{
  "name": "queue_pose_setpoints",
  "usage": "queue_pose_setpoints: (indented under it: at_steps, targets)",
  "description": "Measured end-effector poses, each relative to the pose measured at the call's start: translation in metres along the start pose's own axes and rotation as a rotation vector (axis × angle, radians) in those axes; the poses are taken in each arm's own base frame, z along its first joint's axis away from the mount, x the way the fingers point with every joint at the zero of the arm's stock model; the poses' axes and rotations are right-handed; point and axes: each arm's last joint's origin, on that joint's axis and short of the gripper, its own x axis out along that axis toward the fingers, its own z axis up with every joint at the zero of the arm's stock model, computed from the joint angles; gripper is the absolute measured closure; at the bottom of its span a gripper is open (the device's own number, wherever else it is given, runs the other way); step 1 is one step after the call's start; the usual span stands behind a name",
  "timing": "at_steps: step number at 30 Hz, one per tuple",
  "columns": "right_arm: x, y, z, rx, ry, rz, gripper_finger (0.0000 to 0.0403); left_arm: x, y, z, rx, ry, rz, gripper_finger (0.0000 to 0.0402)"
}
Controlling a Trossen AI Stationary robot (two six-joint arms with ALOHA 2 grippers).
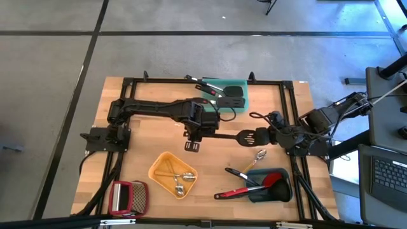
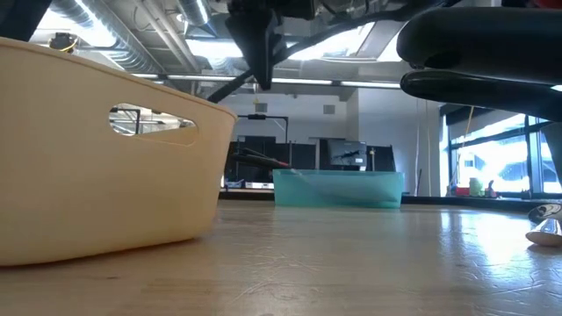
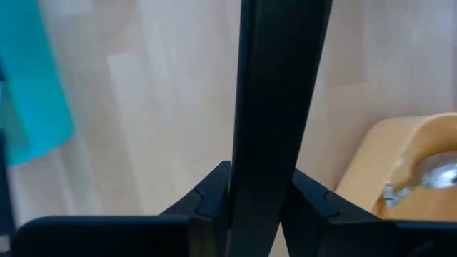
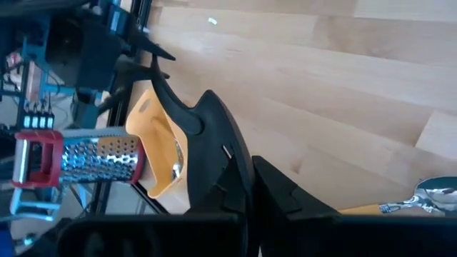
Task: Pick & Place Kitchen Items
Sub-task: Put the black spatula into the green bin
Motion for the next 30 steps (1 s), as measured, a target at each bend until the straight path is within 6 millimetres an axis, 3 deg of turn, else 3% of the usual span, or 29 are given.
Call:
queue_pose_setpoints:
  at_steps: [5,10,18,23,30]
  targets:
    - [-0.003,0.001,0.0,-0.075,0.057,0.024,0.0365,-0.001,-0.007,0.0,0.007,0.001,-0.022,0.0319]
    - [-0.019,0.005,0.004,-0.205,0.13,0.071,0.0326,-0.008,-0.013,-0.013,0.009,0.087,-0.031,0.0319]
    - [-0.033,0.02,0.011,-0.561,0.071,0.157,0.0302,-0.014,-0.019,-0.026,-0.016,0.196,-0.185,0.0319]
    - [-0.007,0.039,0.002,-0.932,-0.013,0.156,0.028,-0.014,-0.023,-0.025,-0.037,0.183,-0.241,0.0319]
    - [0.053,0.057,0.005,-0.98,0.009,0.028,0.0224,-0.014,-0.023,-0.023,-0.071,0.172,-0.251,0.0319]
